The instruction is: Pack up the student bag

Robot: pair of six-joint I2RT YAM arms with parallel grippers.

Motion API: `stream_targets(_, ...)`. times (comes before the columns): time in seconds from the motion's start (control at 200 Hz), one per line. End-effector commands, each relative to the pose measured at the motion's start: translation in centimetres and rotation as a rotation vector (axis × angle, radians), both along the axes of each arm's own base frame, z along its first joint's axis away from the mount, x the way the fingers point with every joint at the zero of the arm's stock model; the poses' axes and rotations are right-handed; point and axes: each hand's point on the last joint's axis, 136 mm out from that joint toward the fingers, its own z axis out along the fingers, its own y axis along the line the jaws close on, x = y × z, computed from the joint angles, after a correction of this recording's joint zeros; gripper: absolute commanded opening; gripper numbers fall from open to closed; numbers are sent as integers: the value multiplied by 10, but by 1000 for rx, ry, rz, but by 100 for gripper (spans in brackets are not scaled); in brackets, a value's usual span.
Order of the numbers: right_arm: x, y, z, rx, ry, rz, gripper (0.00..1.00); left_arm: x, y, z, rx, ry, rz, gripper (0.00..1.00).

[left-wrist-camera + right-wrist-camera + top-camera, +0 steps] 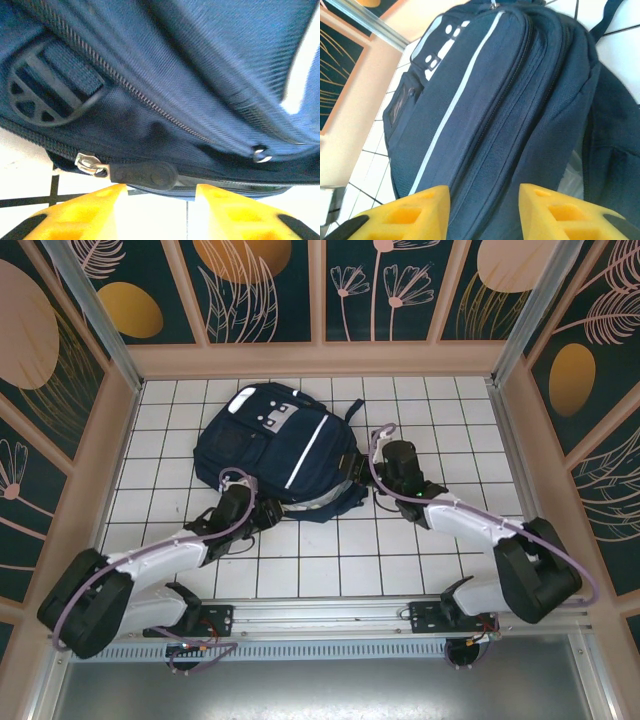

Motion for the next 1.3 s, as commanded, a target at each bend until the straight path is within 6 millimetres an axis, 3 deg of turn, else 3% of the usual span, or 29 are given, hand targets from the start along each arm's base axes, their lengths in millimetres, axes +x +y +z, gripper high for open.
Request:
stream_targets(0.0,-10,-7,11,-53,-63,-36,44,8,6,28,0,-69,43,46)
stream_targets(0.05,-16,-5,11,-68,-67,-39,46,9,10,33,10,-78,57,51)
stream_targets(0.235,-44,19,9,-119,-107,5,45,13,40,42,130,-98,178,53)
stream_targets(0.355,-67,49,7,-113,-126,107,43,16,76,44,230,-104,337,55)
stream_targets(0.535,-90,97,0,-153,-118,207,43,17,102,46,194,-136,423,53)
stream_targets(0.646,-91,112,-12,-210,-102,210,43,21,85,45,84,-173,332,49)
stream_targets(0.741,-86,112,-14,-224,-99,182,43,22,57,45,5,-186,200,50)
stream_targets(0.866,-84,109,-8,-218,-108,165,44,24,39,36,-30,-176,115,50)
stream_targets(1.111,-86,99,-12,-223,-99,149,44,42,31,27,-2,-182,106,50)
stream_targets(1.291,-84,94,-14,-217,-99,140,45,47,29,9,35,-137,103,50)
